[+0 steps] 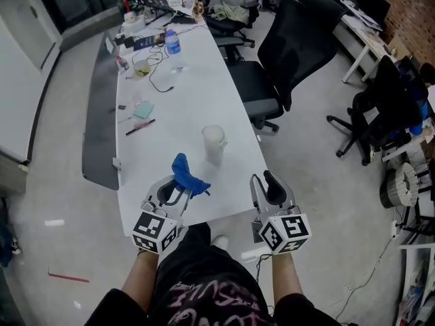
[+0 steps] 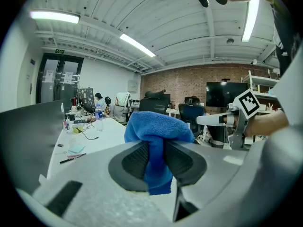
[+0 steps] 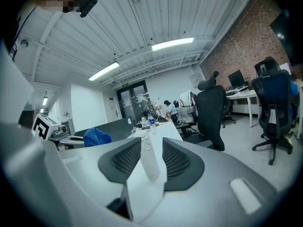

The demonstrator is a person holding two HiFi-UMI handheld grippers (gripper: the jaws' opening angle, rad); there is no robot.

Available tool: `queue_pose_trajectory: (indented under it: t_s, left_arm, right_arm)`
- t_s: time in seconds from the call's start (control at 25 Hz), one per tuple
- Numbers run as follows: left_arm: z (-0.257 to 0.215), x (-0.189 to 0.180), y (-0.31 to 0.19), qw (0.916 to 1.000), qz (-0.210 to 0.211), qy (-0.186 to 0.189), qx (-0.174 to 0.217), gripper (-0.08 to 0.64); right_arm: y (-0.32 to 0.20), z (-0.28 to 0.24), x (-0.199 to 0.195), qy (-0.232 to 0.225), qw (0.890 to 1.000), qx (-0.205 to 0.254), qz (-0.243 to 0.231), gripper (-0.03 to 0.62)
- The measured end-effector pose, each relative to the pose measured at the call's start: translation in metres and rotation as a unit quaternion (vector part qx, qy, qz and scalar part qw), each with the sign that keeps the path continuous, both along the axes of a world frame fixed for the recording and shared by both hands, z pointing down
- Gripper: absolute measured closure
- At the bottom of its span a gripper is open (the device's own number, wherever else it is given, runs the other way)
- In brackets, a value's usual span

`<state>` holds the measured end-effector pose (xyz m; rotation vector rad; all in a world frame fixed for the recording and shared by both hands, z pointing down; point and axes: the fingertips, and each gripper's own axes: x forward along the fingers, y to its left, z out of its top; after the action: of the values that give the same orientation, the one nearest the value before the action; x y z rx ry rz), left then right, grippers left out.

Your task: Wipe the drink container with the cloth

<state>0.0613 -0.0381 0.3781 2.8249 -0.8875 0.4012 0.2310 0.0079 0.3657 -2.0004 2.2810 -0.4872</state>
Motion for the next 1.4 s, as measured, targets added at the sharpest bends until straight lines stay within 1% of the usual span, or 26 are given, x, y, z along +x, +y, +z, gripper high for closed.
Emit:
queue_pose_trajectory:
  t_s: [0.28, 0.48, 0.8, 1.12, 1.4]
  left_arm:
    - [0.013, -0.005, -0.015, 0.9998, -0.001, 0.006, -0.016, 0.471]
    - [0.027, -0.007, -0.032, 0.9994, 0.002, 0.005, -0.033, 0.471]
    - [0.046, -0.006, -0.059, 0.9984, 0.006, 0.014, -0.055, 0.471]
    - [0.065, 0.0, -0.078, 0.9969, 0.02, 0.021, -0.073, 0.471]
    - [0.075, 0.008, -0.083, 0.9954, 0.034, 0.024, -0.086, 0.471]
  right_arm:
    - [-0.034, 0.0, -0.014, 0.003, 1.0, -0.004, -0.019, 0.432]
    - [-0.062, 0.006, -0.022, 0.002, 0.999, -0.012, -0.03, 0.4]
    - [-0.113, 0.009, -0.038, 0.0, 0.999, -0.015, -0.051, 0.354]
    - [-0.157, 0.015, -0.057, -0.01, 0.997, -0.017, -0.073, 0.345]
    - [-0.174, 0.021, -0.07, -0.008, 0.995, -0.023, -0.096, 0.336]
